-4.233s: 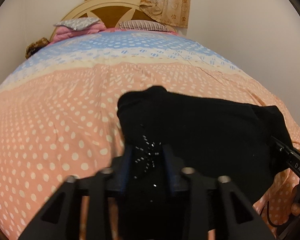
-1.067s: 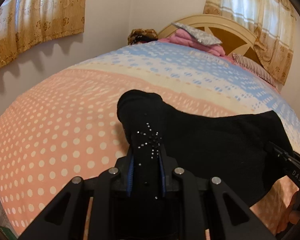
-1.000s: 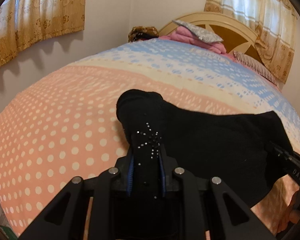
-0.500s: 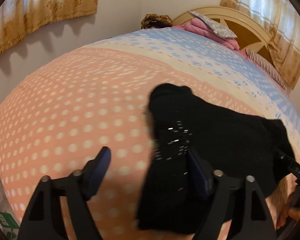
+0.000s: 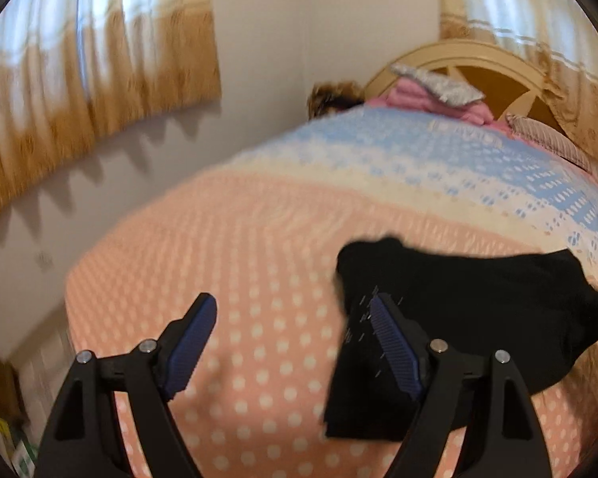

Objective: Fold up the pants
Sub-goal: 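Lay the folded pants flat and open both grippers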

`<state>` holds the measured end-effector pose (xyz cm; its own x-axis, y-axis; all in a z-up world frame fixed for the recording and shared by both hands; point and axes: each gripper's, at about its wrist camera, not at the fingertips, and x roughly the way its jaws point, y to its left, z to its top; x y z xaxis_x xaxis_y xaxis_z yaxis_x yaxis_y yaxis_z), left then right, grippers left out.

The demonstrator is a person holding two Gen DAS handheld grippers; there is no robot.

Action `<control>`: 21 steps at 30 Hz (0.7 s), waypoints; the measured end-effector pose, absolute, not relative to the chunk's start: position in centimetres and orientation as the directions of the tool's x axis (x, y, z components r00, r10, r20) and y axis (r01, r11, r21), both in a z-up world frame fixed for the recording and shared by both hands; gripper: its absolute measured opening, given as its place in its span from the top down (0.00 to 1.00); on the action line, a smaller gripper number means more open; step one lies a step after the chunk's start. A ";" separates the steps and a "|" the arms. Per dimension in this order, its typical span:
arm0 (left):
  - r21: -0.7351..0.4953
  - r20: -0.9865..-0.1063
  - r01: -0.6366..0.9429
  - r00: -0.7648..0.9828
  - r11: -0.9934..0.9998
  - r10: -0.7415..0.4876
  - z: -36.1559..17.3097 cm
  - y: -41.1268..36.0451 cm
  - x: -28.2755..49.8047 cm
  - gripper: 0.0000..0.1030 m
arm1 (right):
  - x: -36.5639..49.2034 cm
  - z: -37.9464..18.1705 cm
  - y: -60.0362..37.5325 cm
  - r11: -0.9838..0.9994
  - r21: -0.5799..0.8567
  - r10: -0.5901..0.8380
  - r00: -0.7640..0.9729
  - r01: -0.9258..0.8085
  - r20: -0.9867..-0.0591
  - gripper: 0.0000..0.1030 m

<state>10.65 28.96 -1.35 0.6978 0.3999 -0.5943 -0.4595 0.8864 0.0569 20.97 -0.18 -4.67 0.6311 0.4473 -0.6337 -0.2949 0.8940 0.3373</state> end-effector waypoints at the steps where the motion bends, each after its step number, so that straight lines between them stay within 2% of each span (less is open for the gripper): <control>1: 0.056 -0.585 -0.444 0.711 0.894 0.390 -1.1 28.7 10.9 0.20 | 19.9 -3.6 -1.0 0.907 0.317 0.419 0.685 -0.278 -0.596 0.51; 3: 0.040 -0.581 -0.420 0.728 0.907 0.363 -0.9 28.2 11.8 0.20 | 18.4 -1.9 -1.3 0.933 0.245 0.359 0.747 -0.264 -0.559 0.63; 4: 0.034 -0.584 -0.410 0.732 0.912 0.351 -1.0 27.8 12.4 0.20 | 18.1 -1.4 -1.1 0.933 0.227 0.360 0.751 -0.280 -0.553 0.81; 5: 0.025 -0.587 -0.397 0.737 0.917 0.335 -1.1 27.5 13.0 0.20 | 17.7 -1.0 -0.6 0.929 0.215 0.371 0.747 -0.302 -0.552 0.83; 10: 0.051 -0.649 -0.410 0.680 0.911 0.342 -3.1 26.4 15.4 0.20 | 16.5 -1.1 3.5 0.889 0.122 0.425 0.695 -0.441 -0.580 0.83; 15: 0.017 -0.738 -0.423 0.606 0.906 0.297 -6.3 26.9 15.9 0.20 | 17.8 -6.0 4.9 0.916 0.034 0.302 0.630 -0.400 -0.716 0.83; 17: -0.014 -0.763 -0.440 0.585 0.898 0.275 -7.6 27.0 15.6 0.18 | 17.5 -6.2 4.7 0.912 0.030 0.315 0.650 -0.409 -0.692 0.83; 19: -0.047 -0.764 -0.468 0.586 0.883 0.269 -7.8 27.6 15.2 0.09 | 17.1 -6.3 5.1 0.912 -0.012 0.288 0.662 -0.410 -0.692 0.83; 21: -0.056 -0.771 -0.483 0.576 0.874 0.269 -7.8 27.8 15.1 0.06 | 16.7 -6.4 5.4 0.911 -0.050 0.266 0.677 -0.409 -0.686 0.80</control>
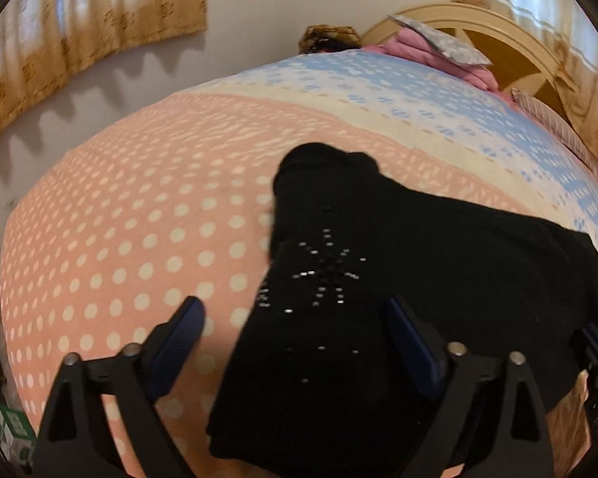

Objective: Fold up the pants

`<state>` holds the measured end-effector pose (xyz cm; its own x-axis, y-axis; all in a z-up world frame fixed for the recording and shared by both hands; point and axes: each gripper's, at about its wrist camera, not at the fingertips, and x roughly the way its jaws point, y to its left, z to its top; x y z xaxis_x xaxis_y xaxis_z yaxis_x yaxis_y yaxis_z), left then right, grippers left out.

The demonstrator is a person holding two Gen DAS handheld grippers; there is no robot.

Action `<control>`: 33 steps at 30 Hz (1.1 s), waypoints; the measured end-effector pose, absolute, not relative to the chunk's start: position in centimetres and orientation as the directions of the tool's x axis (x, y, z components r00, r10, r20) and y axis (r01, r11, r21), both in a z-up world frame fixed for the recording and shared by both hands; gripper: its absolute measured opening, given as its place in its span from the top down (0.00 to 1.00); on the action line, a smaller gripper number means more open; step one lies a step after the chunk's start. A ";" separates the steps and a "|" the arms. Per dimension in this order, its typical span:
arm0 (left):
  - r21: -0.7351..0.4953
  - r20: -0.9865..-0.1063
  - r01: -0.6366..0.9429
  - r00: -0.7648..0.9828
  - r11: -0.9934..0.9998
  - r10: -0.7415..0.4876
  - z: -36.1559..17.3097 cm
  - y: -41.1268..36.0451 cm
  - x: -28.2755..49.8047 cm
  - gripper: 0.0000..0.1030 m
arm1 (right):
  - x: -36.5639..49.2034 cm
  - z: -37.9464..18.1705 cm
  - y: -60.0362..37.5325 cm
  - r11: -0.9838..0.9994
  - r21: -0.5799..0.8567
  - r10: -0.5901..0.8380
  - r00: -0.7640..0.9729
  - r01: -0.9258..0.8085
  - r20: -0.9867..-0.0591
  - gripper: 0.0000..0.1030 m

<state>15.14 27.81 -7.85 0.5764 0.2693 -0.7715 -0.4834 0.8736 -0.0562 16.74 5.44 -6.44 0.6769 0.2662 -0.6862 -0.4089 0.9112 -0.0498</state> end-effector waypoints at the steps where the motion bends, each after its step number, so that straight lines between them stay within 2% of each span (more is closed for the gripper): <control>1: -0.058 -0.773 -0.483 0.575 0.874 0.267 -7.9 27.8 15.2 0.05 | 16.6 -6.5 5.7 0.908 -0.065 0.260 0.680 -0.413 -0.686 0.76; 5: -0.047 -0.781 -0.485 0.563 0.873 0.271 -7.9 27.7 15.0 0.02 | 16.6 -6.6 5.9 0.896 -0.081 0.268 0.678 -0.436 -0.684 0.64; 11: -0.058 -0.787 -0.486 0.560 0.872 0.260 -7.7 27.0 13.5 0.02 | 16.6 -6.6 5.9 0.884 -0.052 0.308 0.663 -0.464 -0.682 0.52; 17: -0.031 -0.789 -0.450 0.559 0.892 0.255 -7.0 25.0 10.7 0.02 | 16.3 -6.6 6.8 0.874 -0.098 0.283 0.662 -0.477 -0.694 0.46; 19: -0.012 -0.789 -0.430 0.559 0.903 0.255 -6.8 24.3 9.8 0.02 | 15.9 -6.0 6.9 0.883 -0.111 0.237 0.638 -0.456 -0.733 0.45; 21: -0.006 -0.798 -0.411 0.552 0.912 0.243 -6.9 23.7 9.1 0.02 | 15.0 -5.2 6.2 0.921 -0.046 0.219 0.611 -0.388 -0.761 0.39; 22: -0.009 -0.804 -0.402 0.547 0.915 0.233 -7.0 23.5 8.8 0.03 | 14.2 -4.9 5.4 0.937 0.046 0.251 0.575 -0.347 -0.779 0.34; 25: -0.011 -0.793 -0.382 0.566 0.924 0.225 -6.7 22.6 7.4 0.03 | 11.4 -4.7 3.2 0.914 0.300 0.401 0.498 -0.273 -0.769 0.34; 26: -0.002 -0.778 -0.375 0.583 0.927 0.234 -6.3 22.1 6.9 0.03 | 10.3 -4.7 2.8 0.904 0.339 0.427 0.493 -0.262 -0.758 0.34; 33: 0.069 -0.691 -0.309 0.671 0.948 0.269 -3.6 19.0 3.8 0.03 | 4.4 -4.1 1.6 0.915 0.326 0.404 0.554 -0.239 -0.727 0.34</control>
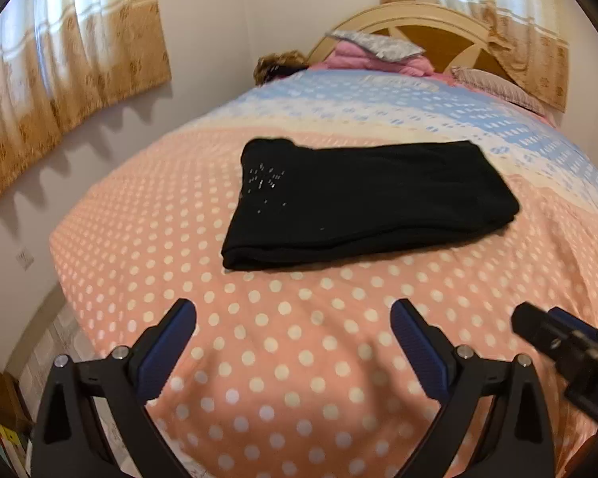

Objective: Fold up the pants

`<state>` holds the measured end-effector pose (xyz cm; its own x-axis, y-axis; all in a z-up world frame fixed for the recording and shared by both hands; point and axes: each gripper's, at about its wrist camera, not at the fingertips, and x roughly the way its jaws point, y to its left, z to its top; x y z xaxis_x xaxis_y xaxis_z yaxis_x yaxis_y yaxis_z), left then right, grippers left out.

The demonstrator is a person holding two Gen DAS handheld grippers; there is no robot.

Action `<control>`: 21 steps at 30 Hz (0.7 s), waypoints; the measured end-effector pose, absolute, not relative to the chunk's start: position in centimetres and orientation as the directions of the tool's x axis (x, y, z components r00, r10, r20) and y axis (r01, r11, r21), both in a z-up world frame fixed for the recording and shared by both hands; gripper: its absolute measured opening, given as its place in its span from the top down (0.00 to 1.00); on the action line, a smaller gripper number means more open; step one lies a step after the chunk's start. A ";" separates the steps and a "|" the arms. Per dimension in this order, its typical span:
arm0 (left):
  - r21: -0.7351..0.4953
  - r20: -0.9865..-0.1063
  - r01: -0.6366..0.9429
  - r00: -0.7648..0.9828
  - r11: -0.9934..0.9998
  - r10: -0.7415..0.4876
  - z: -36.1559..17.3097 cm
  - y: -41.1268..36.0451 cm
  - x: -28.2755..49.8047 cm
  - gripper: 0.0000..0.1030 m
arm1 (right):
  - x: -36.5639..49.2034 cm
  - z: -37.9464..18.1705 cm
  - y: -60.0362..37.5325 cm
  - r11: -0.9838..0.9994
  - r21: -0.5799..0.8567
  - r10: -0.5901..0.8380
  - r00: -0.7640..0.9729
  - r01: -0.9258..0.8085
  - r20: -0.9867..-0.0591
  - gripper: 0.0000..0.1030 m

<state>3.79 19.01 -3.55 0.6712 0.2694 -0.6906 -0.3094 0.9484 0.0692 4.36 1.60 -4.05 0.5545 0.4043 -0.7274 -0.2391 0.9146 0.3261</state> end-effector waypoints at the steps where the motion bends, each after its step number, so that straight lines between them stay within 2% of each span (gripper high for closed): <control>1: 0.066 -0.688 -0.301 0.677 0.951 0.262 -3.3 18.7 3.4 0.03 | 3.8 -4.0 1.5 0.918 0.314 0.396 0.560 -0.241 -0.728 0.34; 4: 0.041 -0.687 -0.268 0.692 0.963 0.222 -2.9 18.2 2.5 0.03 | 2.8 -3.9 1.4 0.938 0.247 0.344 0.576 -0.242 -0.742 0.34; 8: 0.050 -0.668 -0.256 0.710 0.965 0.223 -2.2 16.7 1.3 0.02 | 1.5 -3.2 -0.7 0.938 0.283 0.346 0.601 -0.201 -0.721 0.34; 15: 0.059 -0.614 -0.269 0.750 0.961 0.247 -0.4 15.6 -0.7 0.02 | -2.3 1.8 -2.8 0.955 0.226 0.291 0.766 -0.194 -0.573 0.34; 21: 0.066 -0.579 -0.283 0.770 0.957 0.267 0.8 15.2 -1.6 0.02 | -4.4 4.3 -3.5 0.958 0.205 0.276 0.834 -0.200 -0.478 0.30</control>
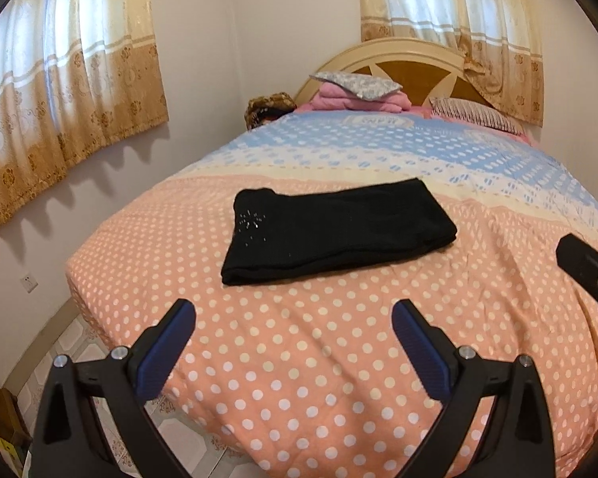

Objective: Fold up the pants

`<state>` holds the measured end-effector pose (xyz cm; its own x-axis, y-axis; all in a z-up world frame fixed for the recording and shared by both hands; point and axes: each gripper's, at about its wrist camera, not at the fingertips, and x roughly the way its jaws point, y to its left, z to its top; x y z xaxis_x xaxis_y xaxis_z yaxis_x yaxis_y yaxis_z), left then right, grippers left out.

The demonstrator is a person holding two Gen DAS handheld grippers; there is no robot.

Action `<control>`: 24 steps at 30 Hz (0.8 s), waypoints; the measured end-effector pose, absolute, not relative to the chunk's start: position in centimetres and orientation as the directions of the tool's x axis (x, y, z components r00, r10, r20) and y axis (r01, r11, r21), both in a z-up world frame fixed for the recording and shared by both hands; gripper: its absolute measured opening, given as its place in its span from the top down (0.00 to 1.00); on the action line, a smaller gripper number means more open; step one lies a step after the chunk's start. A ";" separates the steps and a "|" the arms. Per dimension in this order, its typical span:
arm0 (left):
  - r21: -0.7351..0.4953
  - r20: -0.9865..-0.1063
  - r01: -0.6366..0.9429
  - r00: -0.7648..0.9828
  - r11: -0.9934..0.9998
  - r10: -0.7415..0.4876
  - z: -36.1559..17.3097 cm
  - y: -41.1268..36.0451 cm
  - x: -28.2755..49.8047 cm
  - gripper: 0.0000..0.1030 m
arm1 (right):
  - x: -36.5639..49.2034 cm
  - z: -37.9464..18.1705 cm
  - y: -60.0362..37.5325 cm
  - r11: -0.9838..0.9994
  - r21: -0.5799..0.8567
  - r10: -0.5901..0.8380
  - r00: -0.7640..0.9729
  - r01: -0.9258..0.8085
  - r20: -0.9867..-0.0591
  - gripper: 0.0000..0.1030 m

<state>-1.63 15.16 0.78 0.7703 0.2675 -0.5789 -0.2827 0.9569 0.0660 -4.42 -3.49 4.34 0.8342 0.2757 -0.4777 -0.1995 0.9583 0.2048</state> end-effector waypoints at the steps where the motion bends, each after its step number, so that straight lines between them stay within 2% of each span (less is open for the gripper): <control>1: 0.066 -0.576 -0.286 0.772 0.956 0.270 0.8 15.1 -1.7 0.01 | -4.7 4.6 -3.6 0.957 0.208 0.280 0.840 -0.203 -0.466 0.30; 8: 0.056 -0.532 -0.321 0.792 0.945 0.301 1.7 15.2 -2.4 0.00 | -6.2 6.0 -4.2 0.959 0.194 0.271 0.873 -0.207 -0.406 0.29; 18: 0.076 -0.539 -0.318 0.784 0.945 0.308 1.6 14.5 -2.5 0.00 | -6.6 6.2 -4.1 0.960 0.191 0.267 0.880 -0.206 -0.392 0.28; 24: 0.032 -0.533 -0.328 0.794 0.944 0.293 2.3 14.5 -3.0 0.00 | -7.1 6.7 -4.5 0.962 0.183 0.257 0.892 -0.201 -0.371 0.28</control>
<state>-3.01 14.55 2.26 0.7936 0.2932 -0.5332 -0.3275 0.9443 0.0318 -7.08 -4.50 6.69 0.8924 0.2574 -0.3707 -0.2014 0.9622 0.1833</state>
